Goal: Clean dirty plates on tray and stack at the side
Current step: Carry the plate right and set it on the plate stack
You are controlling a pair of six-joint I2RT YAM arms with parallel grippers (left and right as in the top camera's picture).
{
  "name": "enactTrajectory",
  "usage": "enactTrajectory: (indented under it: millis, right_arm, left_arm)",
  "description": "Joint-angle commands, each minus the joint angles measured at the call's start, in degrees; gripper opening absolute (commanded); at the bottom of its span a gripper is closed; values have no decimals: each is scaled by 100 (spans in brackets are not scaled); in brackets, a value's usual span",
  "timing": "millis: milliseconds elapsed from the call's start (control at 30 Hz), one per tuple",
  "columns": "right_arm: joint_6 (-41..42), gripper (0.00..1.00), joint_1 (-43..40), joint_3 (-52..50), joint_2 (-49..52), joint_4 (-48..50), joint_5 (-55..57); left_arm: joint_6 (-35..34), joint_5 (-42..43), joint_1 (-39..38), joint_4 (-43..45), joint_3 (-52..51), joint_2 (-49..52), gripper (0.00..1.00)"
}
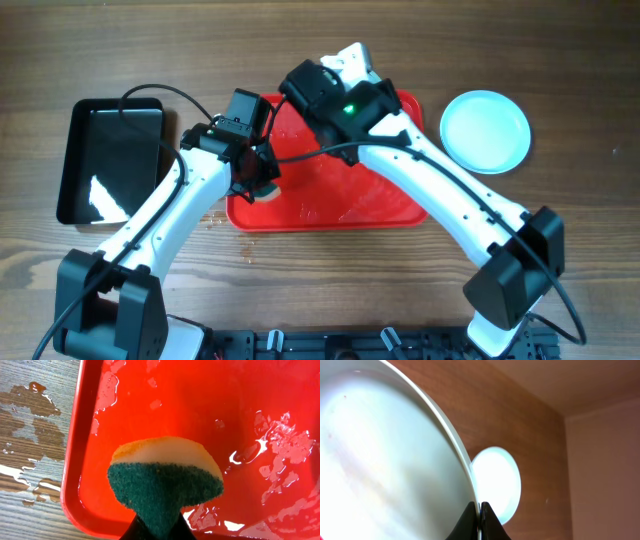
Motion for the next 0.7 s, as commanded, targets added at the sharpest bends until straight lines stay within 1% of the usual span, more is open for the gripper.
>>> enactTrajectory:
  millis: [0, 33, 100, 200, 300, 400, 467, 533, 600, 667]
  right_arm:
    - [448, 4, -66, 59, -564, -13, -870]
    - [542, 5, -114, 42, -570, 20, -1224]
    - [297, 4, -247, -101, -503, 151, -1609]
    - [236, 4, -426, -341, -457, 168, -1862]
    - [245, 4, -634, -334, -516, 28, -1991]
    - [424, 4, -1047, -219, -844, 46, -1993]
    - [564, 4, -1469, -188, -1152, 164, -2253]
    - [560, 4, -2081, -188, -1423, 319, -2830]
    - [560, 4, -3029, -192, -1556, 380, -3746]
    - [522, 4, -3744, -267, -1550, 391, -4360]
  left_arm:
    - [4, 7, -22, 52, -17, 39, 4]
    - [2, 9, -22, 85, -17, 39, 4]
    - [-44, 31, -22, 133, -17, 39, 4]
    - [-125, 33, -22, 149, -17, 39, 4]
    - [-122, 28, -26, 103, -17, 39, 4]
    - [-122, 28, -26, 83, -17, 39, 4]
    - [-122, 28, -26, 81, -17, 39, 4]
    - [-122, 28, -26, 83, -17, 39, 4]
    - [-122, 28, -26, 85, -17, 39, 4]
    - [-122, 28, -26, 83, -17, 39, 4]
